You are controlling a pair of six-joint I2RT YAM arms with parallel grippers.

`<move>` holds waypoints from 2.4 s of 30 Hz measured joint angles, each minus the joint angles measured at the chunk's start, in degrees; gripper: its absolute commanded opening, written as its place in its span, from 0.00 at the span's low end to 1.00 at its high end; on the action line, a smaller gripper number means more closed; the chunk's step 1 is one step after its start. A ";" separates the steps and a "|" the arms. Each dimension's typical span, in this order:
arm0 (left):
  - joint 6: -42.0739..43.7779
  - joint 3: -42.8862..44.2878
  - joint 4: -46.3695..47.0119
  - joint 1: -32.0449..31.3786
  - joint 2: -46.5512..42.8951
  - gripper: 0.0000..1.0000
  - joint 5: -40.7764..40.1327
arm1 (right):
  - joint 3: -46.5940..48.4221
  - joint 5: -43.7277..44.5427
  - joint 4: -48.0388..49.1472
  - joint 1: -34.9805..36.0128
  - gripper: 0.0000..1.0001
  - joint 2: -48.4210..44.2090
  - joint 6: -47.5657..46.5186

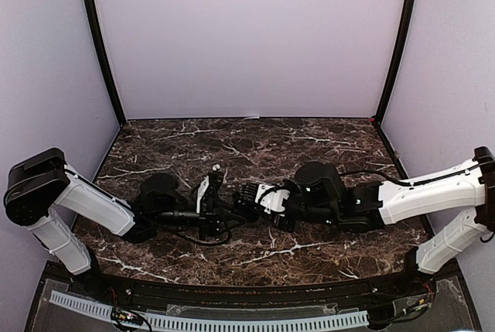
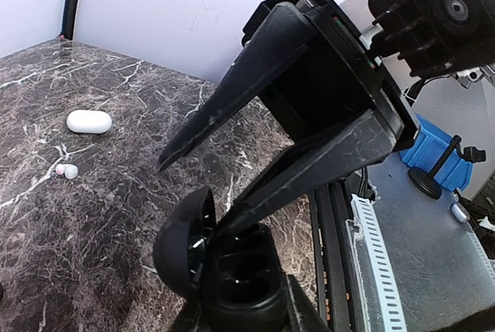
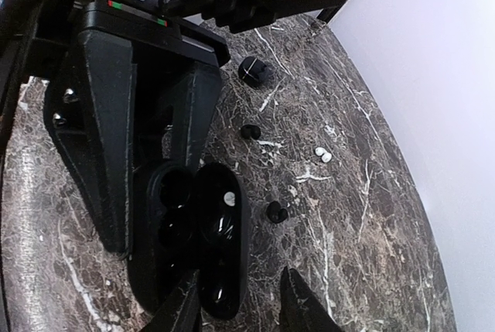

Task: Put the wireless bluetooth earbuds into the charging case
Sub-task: Pass from the right arm to the left, then pick up the left earbud from the center of the board.

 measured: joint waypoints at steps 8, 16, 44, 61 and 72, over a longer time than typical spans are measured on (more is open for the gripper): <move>-1.25 -2.12 2.16 3.10 -0.94 0.21 0.15 | -3.39 -3.65 2.71 -0.44 0.42 -2.64 2.19; -4.79 -4.33 -0.83 10.82 -8.20 0.21 -0.37 | -3.37 -5.09 10.88 -2.58 0.50 0.48 16.81; -7.67 -5.57 -23.04 27.47 -27.34 0.21 -21.00 | 30.01 5.95 16.59 -1.25 0.63 43.93 33.53; -5.79 -10.49 -22.14 27.52 -33.90 0.20 -26.82 | 49.72 11.47 6.71 -1.73 0.62 59.36 31.41; -5.07 -10.86 -21.40 27.52 -34.88 0.20 -27.78 | 52.02 9.11 4.37 -3.65 0.37 60.41 36.63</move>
